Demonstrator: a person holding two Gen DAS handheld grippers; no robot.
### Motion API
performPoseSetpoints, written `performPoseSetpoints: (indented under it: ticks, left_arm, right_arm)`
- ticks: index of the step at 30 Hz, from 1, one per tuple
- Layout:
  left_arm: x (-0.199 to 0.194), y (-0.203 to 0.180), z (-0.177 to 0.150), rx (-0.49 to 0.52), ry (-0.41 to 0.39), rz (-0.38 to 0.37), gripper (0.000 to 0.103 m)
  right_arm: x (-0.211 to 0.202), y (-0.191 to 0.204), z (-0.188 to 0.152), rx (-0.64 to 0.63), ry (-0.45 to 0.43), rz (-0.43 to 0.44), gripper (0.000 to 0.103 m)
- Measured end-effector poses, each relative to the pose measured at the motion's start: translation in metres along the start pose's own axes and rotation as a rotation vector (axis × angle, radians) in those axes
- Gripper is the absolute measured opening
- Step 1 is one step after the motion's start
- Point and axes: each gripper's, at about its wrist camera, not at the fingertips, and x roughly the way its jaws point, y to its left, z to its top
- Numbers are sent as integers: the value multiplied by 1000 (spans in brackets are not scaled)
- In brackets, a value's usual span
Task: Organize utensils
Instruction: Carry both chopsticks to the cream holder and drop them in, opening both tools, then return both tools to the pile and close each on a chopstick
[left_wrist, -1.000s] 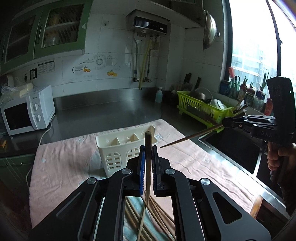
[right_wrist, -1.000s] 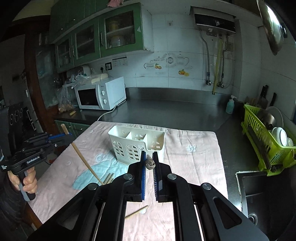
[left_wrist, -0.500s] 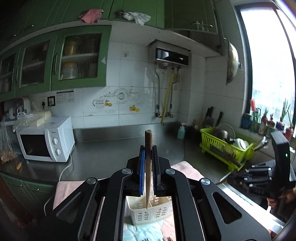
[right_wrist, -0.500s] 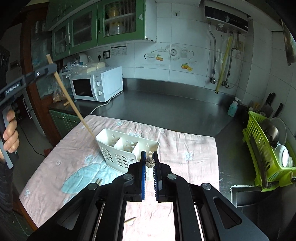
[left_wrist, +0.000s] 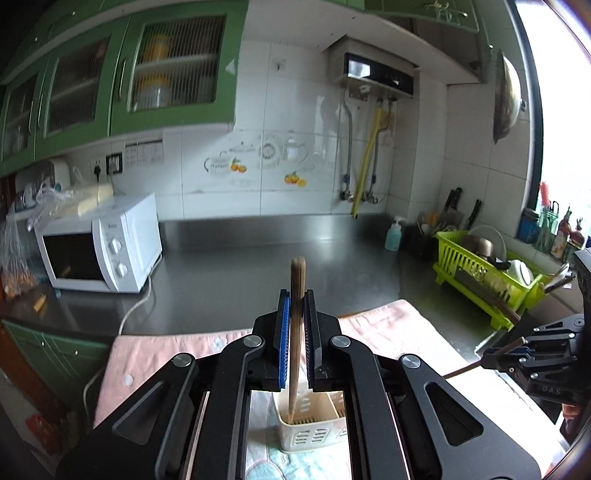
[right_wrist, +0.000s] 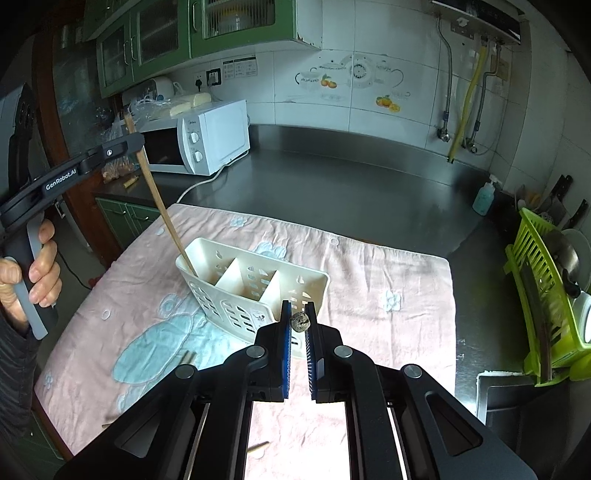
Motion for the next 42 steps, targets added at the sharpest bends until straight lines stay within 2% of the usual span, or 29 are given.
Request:
performPoseSetpoints:
  ticks: [4, 8, 10, 11, 12, 13, 20, 25, 29, 37, 42]
  left_arm:
    - [7, 4, -9, 3, 28, -12, 6]
    - [4, 5, -16, -6, 40, -36, 11]
    - [-1, 6, -19, -1, 46, -34, 25]
    - [-5, 4, -22, 3, 45, -31, 28]
    - [-10, 3, -23, 4, 42, -32, 38]
    - [-16, 3, -25, 4, 35, -31, 43]
    - [-61, 4, -42, 18, 19, -27, 46]
    - [-95, 7, -73, 15, 34, -28, 48]
    - [-116, 8, -109, 15, 68, -33, 48]
    - [-139, 7, -190, 27, 168, -57, 48]
    - [-144, 6, -235, 26, 230, -83, 48]
  right_arm:
    - [12, -5, -1, 23, 5, 16, 7]
    - [17, -6, 0, 38, -8, 15, 7]
    - [16, -7, 0, 43, -19, 18, 11]
    - [14, -7, 0, 46, -26, 13, 18]
    - [12, -6, 0, 45, -36, 8, 22]
    - [7, -4, -1, 38, -52, -2, 28]
    - [-35, 10, -19, 29, -141, -31, 29]
    - [-56, 32, -60, 34, -164, -15, 29]
    - [-62, 54, -106, 44, -158, 12, 29]
    - [-52, 95, -197, 112, -98, 72, 29]
    - [-39, 116, -237, 161, -53, 90, 29]
